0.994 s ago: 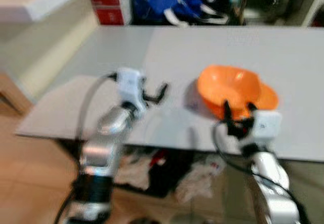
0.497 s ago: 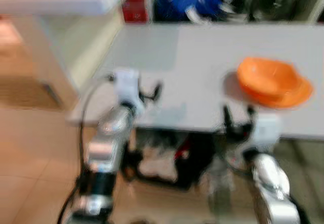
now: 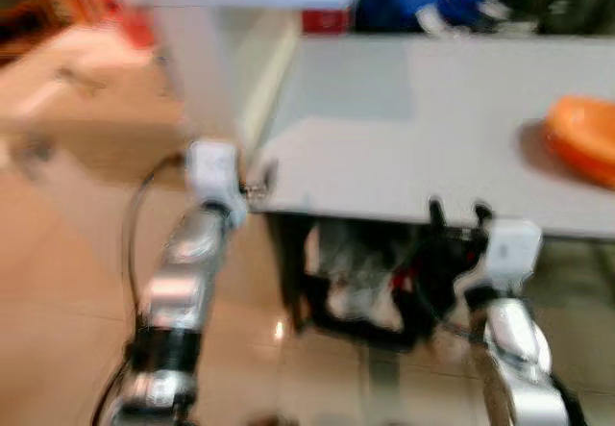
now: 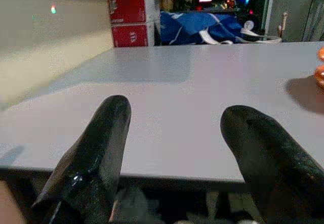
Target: Setting the table
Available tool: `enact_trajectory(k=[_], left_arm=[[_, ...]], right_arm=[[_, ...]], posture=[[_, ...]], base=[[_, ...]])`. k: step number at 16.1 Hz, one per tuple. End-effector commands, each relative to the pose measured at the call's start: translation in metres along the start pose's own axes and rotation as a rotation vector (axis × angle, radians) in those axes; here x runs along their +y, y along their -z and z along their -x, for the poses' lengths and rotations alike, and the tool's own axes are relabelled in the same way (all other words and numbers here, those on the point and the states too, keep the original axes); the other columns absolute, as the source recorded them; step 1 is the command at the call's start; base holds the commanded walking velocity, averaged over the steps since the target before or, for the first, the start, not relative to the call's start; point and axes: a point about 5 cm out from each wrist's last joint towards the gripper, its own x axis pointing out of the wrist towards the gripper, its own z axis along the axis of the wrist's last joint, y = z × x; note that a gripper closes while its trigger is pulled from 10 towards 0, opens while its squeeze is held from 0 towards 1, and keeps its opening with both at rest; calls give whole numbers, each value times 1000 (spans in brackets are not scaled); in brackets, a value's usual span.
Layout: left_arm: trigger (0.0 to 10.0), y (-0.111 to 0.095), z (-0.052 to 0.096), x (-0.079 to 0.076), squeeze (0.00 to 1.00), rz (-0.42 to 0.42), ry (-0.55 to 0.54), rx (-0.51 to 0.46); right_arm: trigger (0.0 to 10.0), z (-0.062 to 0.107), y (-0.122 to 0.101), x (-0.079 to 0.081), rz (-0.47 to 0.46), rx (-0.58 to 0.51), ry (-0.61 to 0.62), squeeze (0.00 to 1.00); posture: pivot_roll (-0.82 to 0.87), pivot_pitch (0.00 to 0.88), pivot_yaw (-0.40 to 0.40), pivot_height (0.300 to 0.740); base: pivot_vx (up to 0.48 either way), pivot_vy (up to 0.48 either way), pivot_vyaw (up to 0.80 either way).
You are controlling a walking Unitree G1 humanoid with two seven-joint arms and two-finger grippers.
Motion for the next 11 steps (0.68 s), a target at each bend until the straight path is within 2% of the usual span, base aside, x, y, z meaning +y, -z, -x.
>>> enact_trajectory(k=[1,11], left_arm=[[10000,-8,-2,7,0,-13,-15,-26],[10000,-7,-3,-3,0,-18,10,-41]], right_arm=[[10000,-2,-4,3,1,-20,-13,0],[10000,-4,-6,6,4,-29,-38,0]], posture=[[9,0,41,740],[12,0,21,740]], base=[[0,476,0],[0,476,0]])
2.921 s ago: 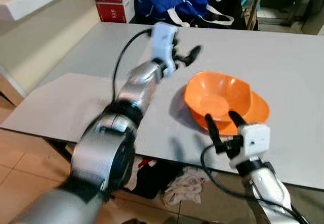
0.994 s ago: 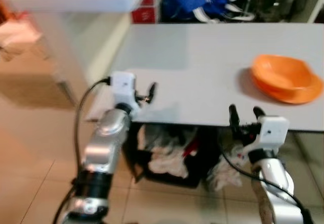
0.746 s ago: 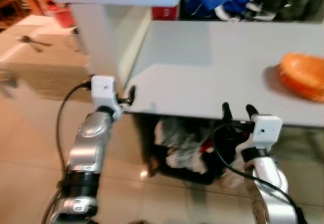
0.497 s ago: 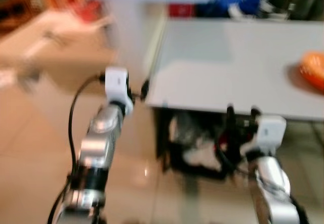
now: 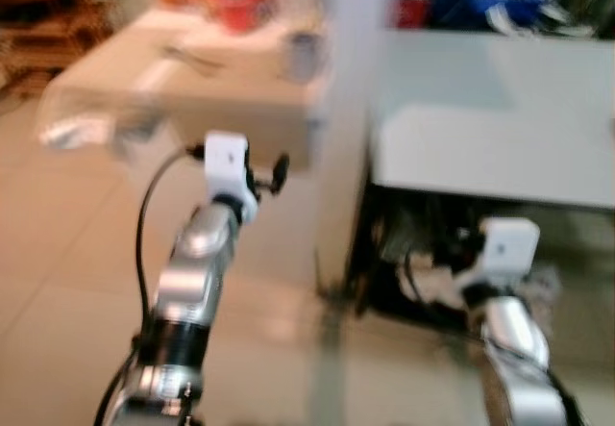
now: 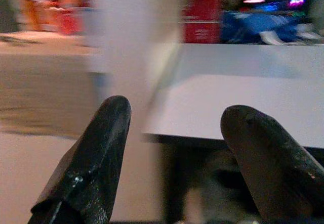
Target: Setting the table
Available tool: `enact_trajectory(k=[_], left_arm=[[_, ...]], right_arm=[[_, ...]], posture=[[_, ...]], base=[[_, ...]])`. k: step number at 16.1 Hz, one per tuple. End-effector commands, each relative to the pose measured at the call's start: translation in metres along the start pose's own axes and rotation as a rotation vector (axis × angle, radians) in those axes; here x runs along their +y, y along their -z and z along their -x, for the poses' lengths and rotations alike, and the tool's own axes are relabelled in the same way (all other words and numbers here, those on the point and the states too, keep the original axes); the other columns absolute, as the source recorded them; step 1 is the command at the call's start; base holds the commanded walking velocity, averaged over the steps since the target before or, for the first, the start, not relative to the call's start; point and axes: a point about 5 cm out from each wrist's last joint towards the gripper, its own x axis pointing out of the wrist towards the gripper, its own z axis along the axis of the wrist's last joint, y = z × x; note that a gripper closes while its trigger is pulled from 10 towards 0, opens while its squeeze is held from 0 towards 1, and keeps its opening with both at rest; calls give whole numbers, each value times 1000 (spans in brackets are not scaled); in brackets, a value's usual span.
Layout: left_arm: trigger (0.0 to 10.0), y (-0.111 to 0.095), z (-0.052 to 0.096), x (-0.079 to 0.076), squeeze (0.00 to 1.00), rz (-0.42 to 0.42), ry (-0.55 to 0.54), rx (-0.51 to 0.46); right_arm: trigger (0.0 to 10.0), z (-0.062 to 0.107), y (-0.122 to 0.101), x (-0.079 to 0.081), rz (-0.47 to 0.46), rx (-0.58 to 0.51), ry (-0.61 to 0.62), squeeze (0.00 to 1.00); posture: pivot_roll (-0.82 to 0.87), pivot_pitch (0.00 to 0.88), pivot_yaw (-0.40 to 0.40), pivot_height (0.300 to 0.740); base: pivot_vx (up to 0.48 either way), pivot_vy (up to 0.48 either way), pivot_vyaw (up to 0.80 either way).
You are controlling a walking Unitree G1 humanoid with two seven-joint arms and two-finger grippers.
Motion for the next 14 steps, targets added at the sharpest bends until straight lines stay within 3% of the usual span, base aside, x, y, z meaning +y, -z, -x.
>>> enact_trajectory(k=[1,7,10,11,14], left_arm=[[10000,-5,-2,-2,0,-8,5,-15],[10000,-5,-5,-6,0,-42,26,-13],[10000,-6,-5,-10,0,-88,46,-22],[10000,-8,-5,-12,0,-87,51,-36],[10000,-9,-5,-12,0,-90,50,-49]], right_arm=[[10000,-1,-4,-4,17,-17,4,0],[10000,-1,-7,-4,44,-31,2,0],[10000,-2,-7,-5,52,-22,11,0],[10000,-3,-7,-5,55,-20,14,1000],[10000,-3,-7,-3,61,-18,3,1000]], posture=[[13,0,21,740],[7,0,18,740],[3,0,21,740],[1,0,23,740],[2,0,22,740]], base=[[0,476,0],[0,476,0],[0,0,0],[0,0,0],[0,0,0]])
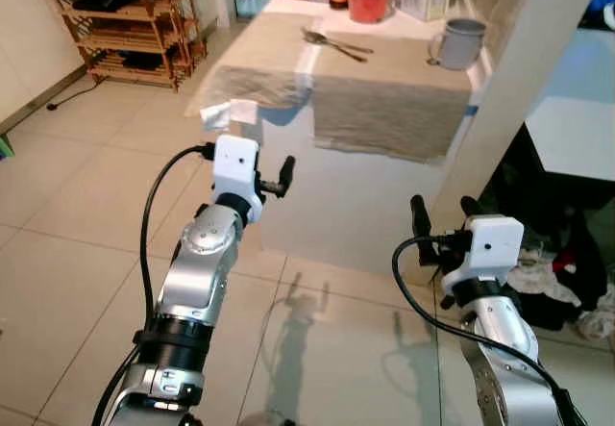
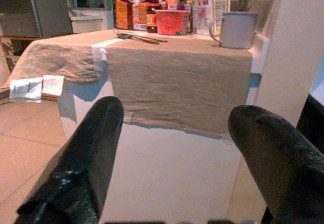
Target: Setting the table
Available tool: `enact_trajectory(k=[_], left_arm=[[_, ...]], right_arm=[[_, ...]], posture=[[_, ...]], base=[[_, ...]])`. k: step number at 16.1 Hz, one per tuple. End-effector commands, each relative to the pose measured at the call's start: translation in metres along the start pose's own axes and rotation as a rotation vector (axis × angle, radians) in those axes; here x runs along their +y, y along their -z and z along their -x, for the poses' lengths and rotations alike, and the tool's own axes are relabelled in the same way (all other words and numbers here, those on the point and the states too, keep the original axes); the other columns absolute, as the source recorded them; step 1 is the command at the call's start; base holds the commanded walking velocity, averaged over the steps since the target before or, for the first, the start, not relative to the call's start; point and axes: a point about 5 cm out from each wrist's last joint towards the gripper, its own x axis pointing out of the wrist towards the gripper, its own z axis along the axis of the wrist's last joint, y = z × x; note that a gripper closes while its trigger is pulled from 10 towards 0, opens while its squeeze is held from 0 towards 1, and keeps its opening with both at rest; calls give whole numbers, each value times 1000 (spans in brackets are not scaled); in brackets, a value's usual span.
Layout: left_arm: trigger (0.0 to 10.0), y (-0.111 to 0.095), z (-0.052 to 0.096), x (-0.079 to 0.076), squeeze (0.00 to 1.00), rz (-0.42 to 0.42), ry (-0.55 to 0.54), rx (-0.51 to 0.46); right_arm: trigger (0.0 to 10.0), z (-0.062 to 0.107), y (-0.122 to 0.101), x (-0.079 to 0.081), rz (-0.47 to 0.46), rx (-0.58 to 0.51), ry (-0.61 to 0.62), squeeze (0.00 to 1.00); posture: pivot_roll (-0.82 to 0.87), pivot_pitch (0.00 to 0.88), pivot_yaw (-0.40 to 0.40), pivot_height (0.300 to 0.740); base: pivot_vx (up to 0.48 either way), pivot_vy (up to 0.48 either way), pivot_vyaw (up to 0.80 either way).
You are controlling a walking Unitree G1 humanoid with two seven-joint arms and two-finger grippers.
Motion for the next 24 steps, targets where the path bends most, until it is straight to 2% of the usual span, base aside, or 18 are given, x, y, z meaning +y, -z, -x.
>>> enact_trajectory(k=[1,3,5,6,11,24], left_arm=[[10000,-5,-2,2,0,-16,12,-16],[10000,-7,-2,3,0,3,6,-21],[10000,-9,-2,4,0,-50,5,-35],[10000,-10,-2,1,0,-66,25,-45],[10000,-12,-2,-2,0,-61,45,-60],[10000,-15,-7,-5,0,-41,41,-71]], right_arm=[[10000,-2,-3,-3,15,-13,12,1000],[10000,-3,-3,-3,21,-13,12,1000],[10000,-5,-3,-4,55,-19,21,1000],[10000,-6,-5,-5,79,-37,35,0],[10000,-9,-5,-9,71,-40,67,0],[10000,-11,-5,-9,116,-50,83,0]], posture=[[5,0,22,740],[8,0,21,740],[14,0,20,740],[14,0,20,740],[17,0,20,740],[7,0,26,740]], base=[[0,0,0],[0,0,0],[461,0,0],[461,0,0],[461,0,0],[461,0,0]])
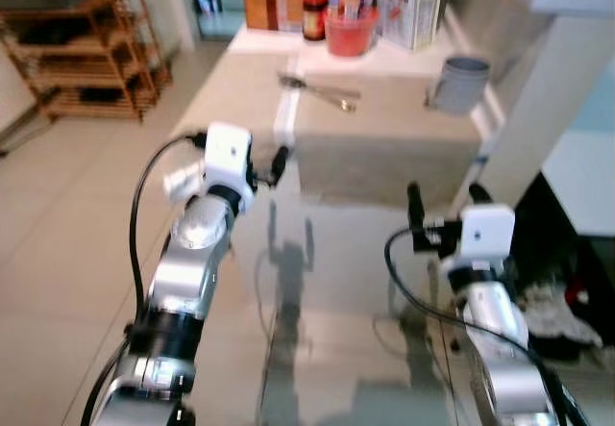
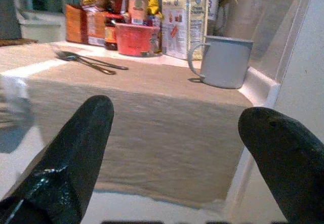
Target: Setting the table
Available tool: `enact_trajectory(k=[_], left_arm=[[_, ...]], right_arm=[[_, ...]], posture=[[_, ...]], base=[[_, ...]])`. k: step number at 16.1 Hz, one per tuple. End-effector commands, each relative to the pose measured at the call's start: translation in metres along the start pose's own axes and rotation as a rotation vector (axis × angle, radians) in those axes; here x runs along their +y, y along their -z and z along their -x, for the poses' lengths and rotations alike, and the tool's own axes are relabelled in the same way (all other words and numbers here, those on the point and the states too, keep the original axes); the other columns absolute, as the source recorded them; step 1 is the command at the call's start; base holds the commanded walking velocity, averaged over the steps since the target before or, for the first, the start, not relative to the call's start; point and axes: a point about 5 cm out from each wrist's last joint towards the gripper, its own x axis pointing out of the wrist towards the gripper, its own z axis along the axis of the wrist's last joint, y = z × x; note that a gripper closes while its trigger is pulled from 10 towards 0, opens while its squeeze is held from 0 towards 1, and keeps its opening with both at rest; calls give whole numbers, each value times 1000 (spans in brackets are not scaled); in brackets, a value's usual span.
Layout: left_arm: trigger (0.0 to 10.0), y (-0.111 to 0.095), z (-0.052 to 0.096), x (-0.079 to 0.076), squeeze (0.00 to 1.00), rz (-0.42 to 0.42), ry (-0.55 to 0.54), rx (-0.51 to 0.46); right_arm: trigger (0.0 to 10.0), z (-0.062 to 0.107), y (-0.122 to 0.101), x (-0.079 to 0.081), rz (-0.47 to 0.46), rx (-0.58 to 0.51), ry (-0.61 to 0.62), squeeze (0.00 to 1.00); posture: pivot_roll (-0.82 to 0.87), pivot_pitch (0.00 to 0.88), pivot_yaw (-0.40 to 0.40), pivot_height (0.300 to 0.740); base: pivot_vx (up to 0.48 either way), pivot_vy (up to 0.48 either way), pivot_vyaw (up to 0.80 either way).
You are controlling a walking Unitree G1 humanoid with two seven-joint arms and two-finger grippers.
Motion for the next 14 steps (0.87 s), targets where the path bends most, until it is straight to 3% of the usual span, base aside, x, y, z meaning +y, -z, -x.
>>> enact_trajectory(k=[1,9,11,14], left_arm=[[10000,-5,-3,-10,0,-5,30,-19],[10000,-10,-6,-12,0,-29,31,-45],[10000,-14,-9,-13,0,-31,35,-58],[10000,-38,-24,-9,0,-39,72,-126]], right_arm=[[10000,0,0,-8,17,-3,30,0],[10000,0,-3,-5,-7,-10,12,0],[10000,5,-7,-4,-29,-22,-13,0],[10000,26,-8,-12,17,-15,-9,0]], posture=[[7,0,26,740],[4,0,33,740],[4,0,33,740],[-44,0,42,740]], base=[[458,0,0],[450,0,0],[0,0,0],[0,0,0]])
